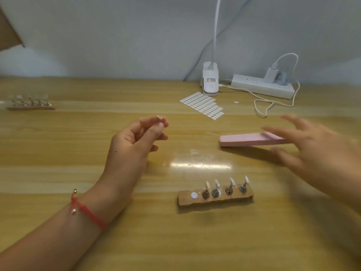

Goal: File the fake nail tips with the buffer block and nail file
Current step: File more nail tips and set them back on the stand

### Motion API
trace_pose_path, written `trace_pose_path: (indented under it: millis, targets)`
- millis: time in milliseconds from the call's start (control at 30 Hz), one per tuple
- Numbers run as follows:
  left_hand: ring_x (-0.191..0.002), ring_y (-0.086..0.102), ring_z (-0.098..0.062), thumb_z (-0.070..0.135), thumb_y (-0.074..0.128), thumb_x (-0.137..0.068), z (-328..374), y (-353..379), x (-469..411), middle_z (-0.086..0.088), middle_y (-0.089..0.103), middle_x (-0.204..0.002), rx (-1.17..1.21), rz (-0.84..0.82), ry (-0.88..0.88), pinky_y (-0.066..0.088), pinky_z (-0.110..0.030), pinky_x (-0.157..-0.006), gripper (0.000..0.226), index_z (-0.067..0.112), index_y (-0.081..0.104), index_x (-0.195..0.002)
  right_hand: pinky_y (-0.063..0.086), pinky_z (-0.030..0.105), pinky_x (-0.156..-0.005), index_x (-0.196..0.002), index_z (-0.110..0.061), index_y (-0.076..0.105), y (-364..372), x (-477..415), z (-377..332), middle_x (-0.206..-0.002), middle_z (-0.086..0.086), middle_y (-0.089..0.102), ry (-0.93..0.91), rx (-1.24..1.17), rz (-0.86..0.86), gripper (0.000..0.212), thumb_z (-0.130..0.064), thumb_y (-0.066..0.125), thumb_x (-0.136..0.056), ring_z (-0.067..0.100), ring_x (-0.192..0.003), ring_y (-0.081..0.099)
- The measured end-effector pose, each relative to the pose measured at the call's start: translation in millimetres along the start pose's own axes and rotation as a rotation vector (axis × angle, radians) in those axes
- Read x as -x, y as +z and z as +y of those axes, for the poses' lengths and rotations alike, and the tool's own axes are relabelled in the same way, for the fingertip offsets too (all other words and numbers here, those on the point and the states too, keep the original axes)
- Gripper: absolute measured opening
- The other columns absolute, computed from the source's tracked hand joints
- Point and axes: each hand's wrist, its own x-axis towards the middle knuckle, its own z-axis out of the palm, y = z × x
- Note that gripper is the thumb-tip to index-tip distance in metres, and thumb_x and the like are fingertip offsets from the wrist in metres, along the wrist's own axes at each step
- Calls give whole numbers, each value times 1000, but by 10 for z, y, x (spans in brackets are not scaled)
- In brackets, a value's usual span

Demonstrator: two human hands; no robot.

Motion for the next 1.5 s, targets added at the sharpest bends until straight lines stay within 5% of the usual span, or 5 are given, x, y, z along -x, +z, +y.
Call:
trace_pose_path:
  millis: [133, 300, 467, 733, 1500]
  targets:
    - [-77, 64, 0, 24, 65, -85, 6, 5, 7, 14, 70, -81, -19, -11, -1, 52, -17, -69, 10, 29, 71, -91, 49, 33, -78, -146, -55, 7, -184, -95, -161, -156, -11, 24, -110, 327, 30, 63, -68, 27, -88, 16, -137, 37]
    - [-73, 64, 3, 40, 67, -66, -39, 6, 23, 11, 72, -77, -55, -54, 13, 47, -8, -63, 30, 26, 73, -91, 48, 13, -78, -126, -44, 62, -166, -319, -793, -117, -13, 61, -515, -365, -81, 36, -37, 64, -91, -1, -91, 60]
    - [-63, 60, 6, 42, 67, -63, -77, -7, 6, 7, 71, -72, -58, -65, 6, 45, -6, -58, 28, 27, 75, -86, 47, 30, -86, -123, -25, 70, 141, -494, -1132, -116, 1, 62, -705, -207, -146, 30, -14, 55, -99, 17, -100, 59]
    - [-67, 66, 0, 42, 69, -63, -99, 17, 23, 1, 75, -75, -149, -134, 44, 47, -8, -60, 21, 37, 75, -82, 58, 21, -66, -97, -18, 77, -18, -365, -902, -85, 5, 76, -252, -1605, -405, 27, 5, 70, -84, 11, -75, 72]
    - [-79, 67, -6, 28, 69, -72, -34, 49, 105, 14, 75, -84, -298, -275, 296, 48, -22, -72, 17, 25, 78, -85, 57, 23, -63, -91, -24, 80, 12, -223, -875, -85, 7, 76, -253, -1700, -532, 27, -10, 75, -69, 16, -73, 71]
